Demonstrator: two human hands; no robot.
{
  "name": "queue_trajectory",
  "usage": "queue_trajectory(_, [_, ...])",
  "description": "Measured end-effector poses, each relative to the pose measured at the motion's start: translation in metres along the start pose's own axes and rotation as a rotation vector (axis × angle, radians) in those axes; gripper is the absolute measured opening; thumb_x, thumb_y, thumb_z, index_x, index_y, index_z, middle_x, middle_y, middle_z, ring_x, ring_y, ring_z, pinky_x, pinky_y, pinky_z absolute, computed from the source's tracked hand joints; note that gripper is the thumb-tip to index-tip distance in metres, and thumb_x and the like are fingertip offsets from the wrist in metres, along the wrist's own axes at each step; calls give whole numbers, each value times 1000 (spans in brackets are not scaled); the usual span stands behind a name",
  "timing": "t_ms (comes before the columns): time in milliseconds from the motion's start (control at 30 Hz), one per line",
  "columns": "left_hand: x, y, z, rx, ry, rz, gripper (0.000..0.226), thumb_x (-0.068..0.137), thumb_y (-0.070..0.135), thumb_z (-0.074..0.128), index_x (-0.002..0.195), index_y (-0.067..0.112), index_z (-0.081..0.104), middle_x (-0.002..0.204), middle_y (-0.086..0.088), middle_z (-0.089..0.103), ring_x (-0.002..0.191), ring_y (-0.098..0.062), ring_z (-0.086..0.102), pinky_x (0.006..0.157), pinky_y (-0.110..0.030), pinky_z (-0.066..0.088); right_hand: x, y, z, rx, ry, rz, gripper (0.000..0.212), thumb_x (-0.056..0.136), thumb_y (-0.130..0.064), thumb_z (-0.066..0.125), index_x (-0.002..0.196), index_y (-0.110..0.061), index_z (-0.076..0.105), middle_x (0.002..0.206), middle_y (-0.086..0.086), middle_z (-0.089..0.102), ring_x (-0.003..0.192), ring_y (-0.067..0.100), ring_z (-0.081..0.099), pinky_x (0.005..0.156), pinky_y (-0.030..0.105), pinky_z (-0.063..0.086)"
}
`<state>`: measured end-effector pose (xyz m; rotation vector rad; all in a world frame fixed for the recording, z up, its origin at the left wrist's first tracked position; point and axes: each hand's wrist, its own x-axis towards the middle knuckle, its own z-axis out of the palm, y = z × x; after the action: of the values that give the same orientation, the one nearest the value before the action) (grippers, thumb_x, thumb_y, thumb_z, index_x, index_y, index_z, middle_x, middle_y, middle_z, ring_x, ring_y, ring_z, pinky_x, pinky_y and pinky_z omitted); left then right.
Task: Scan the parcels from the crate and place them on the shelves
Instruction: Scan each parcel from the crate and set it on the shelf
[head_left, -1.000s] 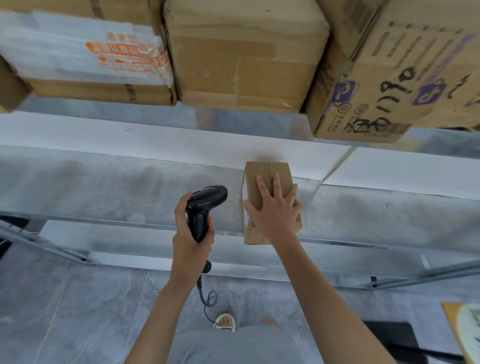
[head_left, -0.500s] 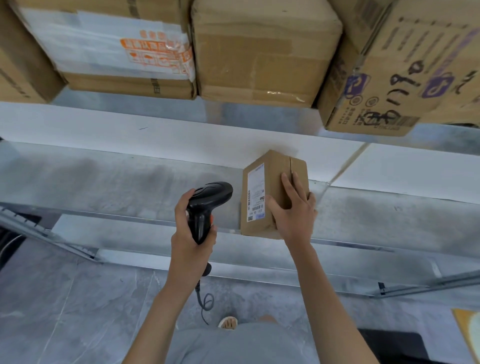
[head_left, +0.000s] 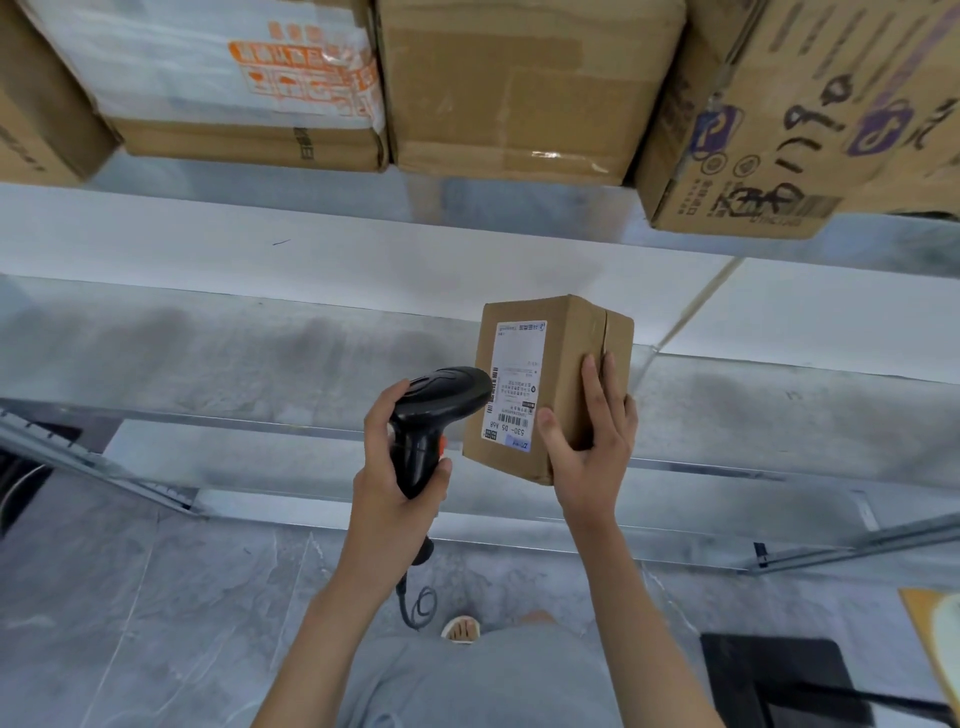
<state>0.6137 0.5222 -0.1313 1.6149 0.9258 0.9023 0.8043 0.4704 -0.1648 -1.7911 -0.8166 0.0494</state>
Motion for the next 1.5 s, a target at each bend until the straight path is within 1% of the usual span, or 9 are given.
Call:
queue_trajectory(100, [0,0,-1,11,-48,-15,90,93,-7,65,137,63,31,96,14,71,63,-11,65,57,-22,53,4,1,-2,13,16,-12,67,83,-48,59,146,-35,41,161,-9,32,135,23,39,113,62,29])
queue_trajectory(200, [2,-1,-7,3,-97,-48,91,92,-8,64,136,65,32,93,7,70,57,-12,60,55,-23,52,7,3,-4,11,16,-19,67,83,-49,59,146,-38,40,161,-10,32,133,29,40,113,58,32])
queue_trajectory(300, [4,0,-16,-2,-138,-72,92,92,-8,65,134,68,33,92,3,71,57,-15,60,55,-26,53,10,3,-5,23,28,-15,68,82,-50,59,146,-38,41,161,-11,32,131,27,40,111,50,36])
queue_trajectory(533, [12,4,-31,-18,-228,-89,92,92,-10,64,140,62,33,96,1,71,56,-16,60,56,-25,53,12,4,-8,51,42,6,67,81,-50,60,145,-39,41,161,-11,33,133,26,40,110,54,38])
queue_trajectory(700, [11,10,-31,-24,-281,-89,94,91,-11,65,140,62,33,95,1,71,57,-16,60,55,-26,53,14,5,-10,54,51,8,68,82,-51,59,146,-36,42,161,-8,33,132,29,41,109,56,38])
queue_trajectory(1167, [9,13,-27,-27,-261,-99,94,91,-10,66,141,62,32,100,-3,71,59,-17,62,57,-27,54,13,9,-12,64,39,17,68,82,-51,60,146,-40,41,161,-13,33,133,26,40,109,55,38])
queue_trajectory(1300, [14,18,-18,-1,-262,-69,92,92,-9,65,140,62,32,99,1,71,58,-17,61,55,-26,53,10,11,-22,72,39,40,68,81,-51,60,146,-43,40,160,-12,33,134,24,40,110,54,39])
queue_trajectory(1367, [20,23,-11,6,-277,-51,91,92,-8,66,140,62,32,96,2,71,57,-17,60,55,-27,54,9,14,-32,76,58,50,68,81,-50,61,146,-43,40,160,-12,34,134,22,40,111,51,39])
queue_trajectory(1500, [31,31,15,4,-303,11,88,93,-6,66,139,62,33,93,2,69,57,-17,60,55,-26,53,10,21,-57,119,134,78,68,81,-49,63,145,-47,42,159,-16,35,134,12,39,108,32,37])
